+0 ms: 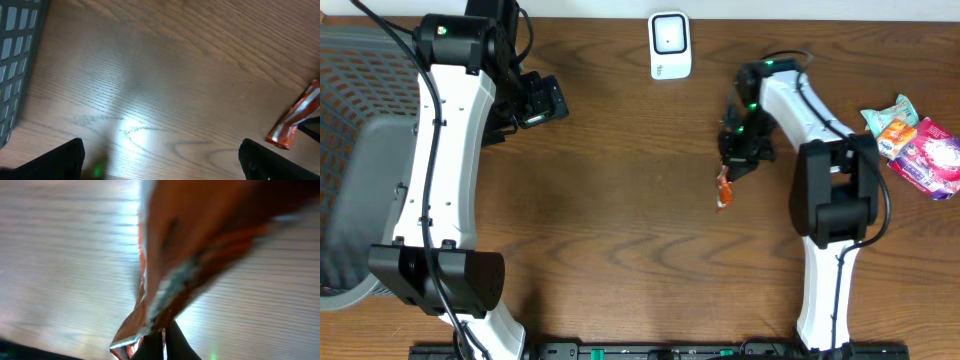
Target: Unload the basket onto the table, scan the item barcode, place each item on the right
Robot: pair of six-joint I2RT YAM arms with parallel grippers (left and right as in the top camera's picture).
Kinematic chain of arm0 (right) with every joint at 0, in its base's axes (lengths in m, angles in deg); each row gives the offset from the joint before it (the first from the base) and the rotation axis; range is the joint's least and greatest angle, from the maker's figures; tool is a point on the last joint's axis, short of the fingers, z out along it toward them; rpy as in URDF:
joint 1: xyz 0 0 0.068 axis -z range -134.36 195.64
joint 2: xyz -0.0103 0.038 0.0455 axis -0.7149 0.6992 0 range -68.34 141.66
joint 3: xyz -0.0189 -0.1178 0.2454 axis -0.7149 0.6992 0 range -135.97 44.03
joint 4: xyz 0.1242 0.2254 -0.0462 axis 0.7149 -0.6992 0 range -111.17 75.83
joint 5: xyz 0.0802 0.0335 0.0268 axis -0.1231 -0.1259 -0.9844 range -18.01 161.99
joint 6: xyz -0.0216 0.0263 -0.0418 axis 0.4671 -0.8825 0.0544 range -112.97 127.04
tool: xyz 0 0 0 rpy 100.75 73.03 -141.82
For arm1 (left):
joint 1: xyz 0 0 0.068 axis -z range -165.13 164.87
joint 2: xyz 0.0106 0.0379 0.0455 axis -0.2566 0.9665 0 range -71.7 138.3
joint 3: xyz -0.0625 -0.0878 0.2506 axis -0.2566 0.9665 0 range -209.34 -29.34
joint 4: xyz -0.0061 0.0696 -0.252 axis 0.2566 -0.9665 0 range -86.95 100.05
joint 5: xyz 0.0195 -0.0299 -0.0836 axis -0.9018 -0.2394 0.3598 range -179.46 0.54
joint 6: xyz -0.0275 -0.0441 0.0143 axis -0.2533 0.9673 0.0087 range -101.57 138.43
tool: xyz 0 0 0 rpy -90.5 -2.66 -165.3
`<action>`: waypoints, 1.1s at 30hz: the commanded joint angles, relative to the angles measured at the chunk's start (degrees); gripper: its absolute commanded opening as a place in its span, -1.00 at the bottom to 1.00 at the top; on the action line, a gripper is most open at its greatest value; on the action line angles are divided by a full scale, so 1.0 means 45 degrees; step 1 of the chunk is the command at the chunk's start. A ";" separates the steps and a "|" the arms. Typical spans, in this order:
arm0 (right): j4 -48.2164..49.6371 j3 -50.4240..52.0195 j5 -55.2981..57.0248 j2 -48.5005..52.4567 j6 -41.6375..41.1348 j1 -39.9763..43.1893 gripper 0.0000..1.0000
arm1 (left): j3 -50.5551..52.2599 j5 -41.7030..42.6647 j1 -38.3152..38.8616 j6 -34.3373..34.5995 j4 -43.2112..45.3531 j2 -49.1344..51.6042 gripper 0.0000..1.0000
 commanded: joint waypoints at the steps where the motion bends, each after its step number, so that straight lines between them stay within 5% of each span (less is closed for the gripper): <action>1: 0.0214 0.0044 -0.0238 -0.0350 0.0005 -0.0515 -0.98 | -0.0024 -0.0073 -0.0044 0.0019 -0.0068 0.0107 0.96; 33: 0.2905 -0.0787 -0.0661 -0.0335 -0.2647 -0.3351 -0.98 | -0.0024 -0.0073 -0.0044 0.0019 -0.0073 0.0107 0.96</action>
